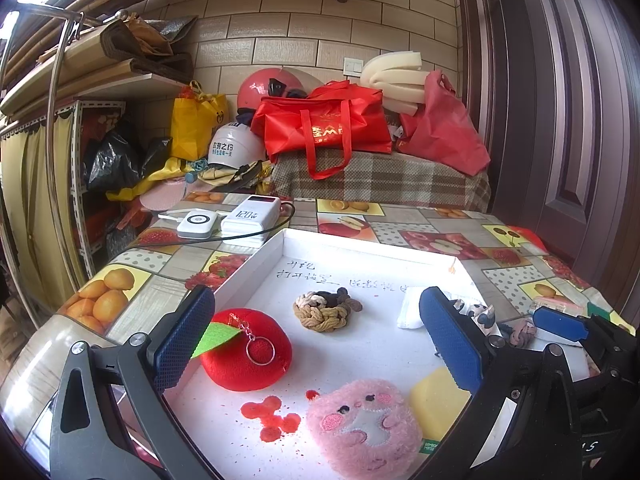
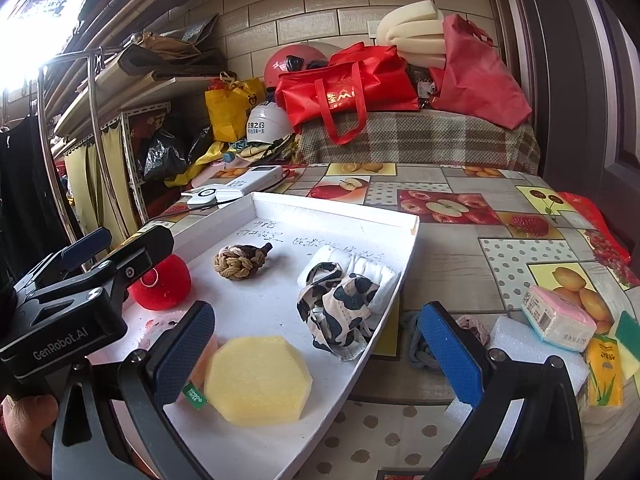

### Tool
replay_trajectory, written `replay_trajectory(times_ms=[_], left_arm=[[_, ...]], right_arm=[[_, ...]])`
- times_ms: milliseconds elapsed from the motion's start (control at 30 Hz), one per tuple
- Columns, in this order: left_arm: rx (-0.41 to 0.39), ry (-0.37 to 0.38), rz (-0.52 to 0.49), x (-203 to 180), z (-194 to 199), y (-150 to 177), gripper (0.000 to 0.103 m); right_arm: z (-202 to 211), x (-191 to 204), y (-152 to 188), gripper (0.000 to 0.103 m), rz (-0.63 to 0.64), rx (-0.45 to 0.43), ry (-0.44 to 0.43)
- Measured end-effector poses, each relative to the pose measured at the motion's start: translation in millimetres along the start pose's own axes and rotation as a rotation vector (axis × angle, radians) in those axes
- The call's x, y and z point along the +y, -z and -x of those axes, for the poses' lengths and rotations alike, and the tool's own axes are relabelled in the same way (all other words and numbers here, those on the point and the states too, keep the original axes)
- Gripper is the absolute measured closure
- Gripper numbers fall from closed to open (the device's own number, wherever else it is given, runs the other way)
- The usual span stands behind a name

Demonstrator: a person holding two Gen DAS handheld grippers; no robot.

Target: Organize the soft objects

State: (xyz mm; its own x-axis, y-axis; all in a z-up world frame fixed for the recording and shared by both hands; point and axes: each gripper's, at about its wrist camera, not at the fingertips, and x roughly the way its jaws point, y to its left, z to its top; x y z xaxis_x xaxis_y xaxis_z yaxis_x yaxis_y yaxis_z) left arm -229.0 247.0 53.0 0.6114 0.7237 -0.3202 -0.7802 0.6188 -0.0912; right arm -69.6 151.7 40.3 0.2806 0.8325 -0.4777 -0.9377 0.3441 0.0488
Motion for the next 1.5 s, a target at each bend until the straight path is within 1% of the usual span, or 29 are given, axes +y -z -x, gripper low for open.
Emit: replay_trajectory(times_ms=[500, 667, 867, 967, 1100, 1200, 1333, 1433, 1500], left_arm=[[0.0, 0.001, 0.001, 1, 0, 0, 0.0], [-0.006, 0.001, -0.004, 1, 1, 0, 0.0], [-0.012, 0.003, -0.002, -1, 2, -1, 0.0], [-0.016, 0.008, 0.001, -2, 3, -2, 0.0], [-0.024, 0.008, -0.001, -4, 6, -2, 0.0], [-0.031, 0.008, -0.008, -7, 7, -2, 0.0], [-0.034, 0.011, -0.01, -10, 8, -2, 0.0], [-0.035, 0.012, -0.007, -8, 10, -1, 0.0], [-0.034, 0.013, -0.008, -8, 10, 0, 0.0]], right_arm=[[2, -3, -2, 0.0, -0.007, -0.011, 0.001], [6, -7, -1, 0.0, -0.033, -0.03, 0.006], [14, -8, 0, 0.0, -0.044, -0.076, 0.016], [15, -9, 1, 0.0, -0.046, -0.064, 0.031], [13, -15, 4, 0.0, -0.062, -0.016, 0.078], [19, -20, 6, 0.0, -0.085, -0.026, 0.095], [27, -26, 10, 0.0, -0.095, -0.033, 0.083], [40, -37, 15, 0.0, -0.107, -0.046, 0.072], [51, -49, 19, 0.0, -0.112, -0.052, 0.091]])
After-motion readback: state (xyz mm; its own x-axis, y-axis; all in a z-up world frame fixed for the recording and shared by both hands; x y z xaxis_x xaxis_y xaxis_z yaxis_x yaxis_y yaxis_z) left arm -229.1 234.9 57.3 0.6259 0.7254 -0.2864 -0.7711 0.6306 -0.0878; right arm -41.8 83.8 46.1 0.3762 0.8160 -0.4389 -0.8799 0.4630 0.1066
